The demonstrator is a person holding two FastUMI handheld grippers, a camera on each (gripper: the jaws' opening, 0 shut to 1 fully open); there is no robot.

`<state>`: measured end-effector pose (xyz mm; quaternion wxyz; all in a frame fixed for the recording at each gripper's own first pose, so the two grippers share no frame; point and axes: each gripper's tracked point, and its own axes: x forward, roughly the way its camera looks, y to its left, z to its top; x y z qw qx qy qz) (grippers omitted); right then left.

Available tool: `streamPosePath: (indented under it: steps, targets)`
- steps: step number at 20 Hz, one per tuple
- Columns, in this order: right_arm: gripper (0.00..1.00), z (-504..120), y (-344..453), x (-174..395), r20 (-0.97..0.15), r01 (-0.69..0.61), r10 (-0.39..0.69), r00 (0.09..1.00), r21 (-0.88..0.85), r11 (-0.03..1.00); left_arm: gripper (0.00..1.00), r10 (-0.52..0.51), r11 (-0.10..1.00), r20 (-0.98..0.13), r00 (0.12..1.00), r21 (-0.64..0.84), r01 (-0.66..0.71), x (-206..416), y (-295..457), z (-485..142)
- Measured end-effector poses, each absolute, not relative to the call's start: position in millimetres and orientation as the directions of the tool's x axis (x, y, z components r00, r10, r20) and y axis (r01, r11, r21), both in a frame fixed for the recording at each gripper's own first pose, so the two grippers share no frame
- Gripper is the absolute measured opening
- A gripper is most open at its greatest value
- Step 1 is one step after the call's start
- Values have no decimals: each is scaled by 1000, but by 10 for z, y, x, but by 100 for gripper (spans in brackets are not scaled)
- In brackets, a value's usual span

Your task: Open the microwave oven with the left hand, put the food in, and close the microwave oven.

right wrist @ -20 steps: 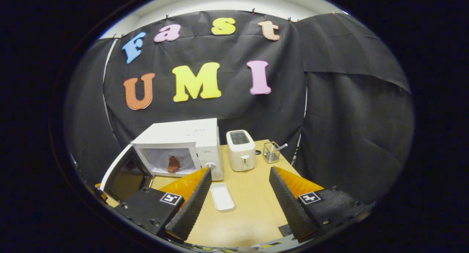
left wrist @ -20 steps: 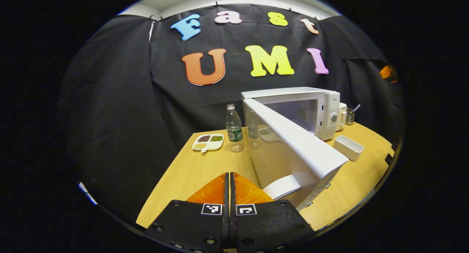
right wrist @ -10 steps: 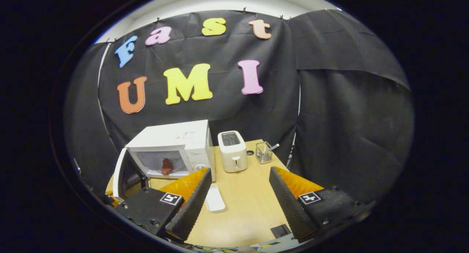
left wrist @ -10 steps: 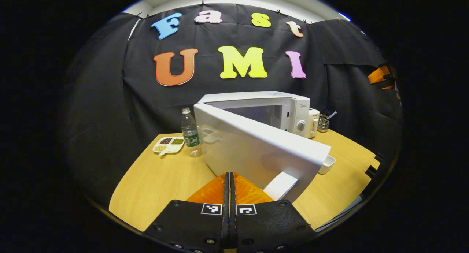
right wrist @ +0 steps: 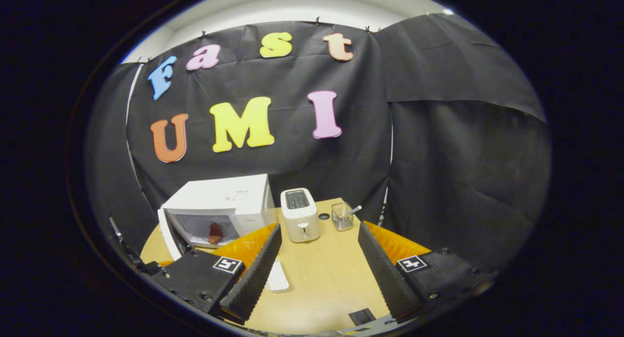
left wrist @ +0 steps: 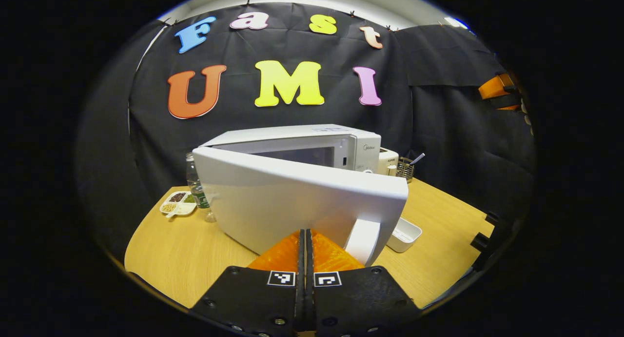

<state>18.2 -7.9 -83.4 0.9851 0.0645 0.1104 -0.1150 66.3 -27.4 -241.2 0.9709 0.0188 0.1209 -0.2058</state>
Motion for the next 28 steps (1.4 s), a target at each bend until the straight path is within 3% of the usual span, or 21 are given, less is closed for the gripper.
streamPosePath:
  steps: [3, 4, 5, 6, 11, 12, 13, 28]
  targets:
    - [100, -866, -121, 206, -243, 242, -211, 947, 105, 964, 0, -413, 907, -236, 879, -20, 421, 830, -443, -2401]
    - [90, -891, -131, 213, -250, 245, -212, 945, 110, 963, 0, -416, 906, -234, 879, -22, 423, 887, -495, -2390]
    - [91, -915, -148, 218, -255, 250, -215, 943, 113, 962, 0, -421, 904, -231, 877, -25, 427, 943, -539, -2387]
    - [100, -925, -169, 214, -259, 254, -217, 941, 117, 960, 0, -424, 902, -230, 876, -26, 430, 1001, -581, -2382]
    - [100, -956, -269, 200, -273, 282, -242, 931, 118, 952, 0, -444, 893, -211, 871, -23, 450, 1260, -797, -2327]
    - [90, -963, -291, 204, -276, 286, -245, 929, 119, 951, 0, -449, 890, -211, 868, -18, 456, 1306, -849, -2323]
    - [100, -972, -299, 206, -278, 290, -248, 928, 121, 950, 0, -452, 888, -205, 868, -14, 459, 1356, -887, -2309]
    - [100, -1148, -462, 293, -337, 312, -256, 906, 124, 942, 0, -406, 913, -189, 894, -54, 404, 2054, -1248, -2252]
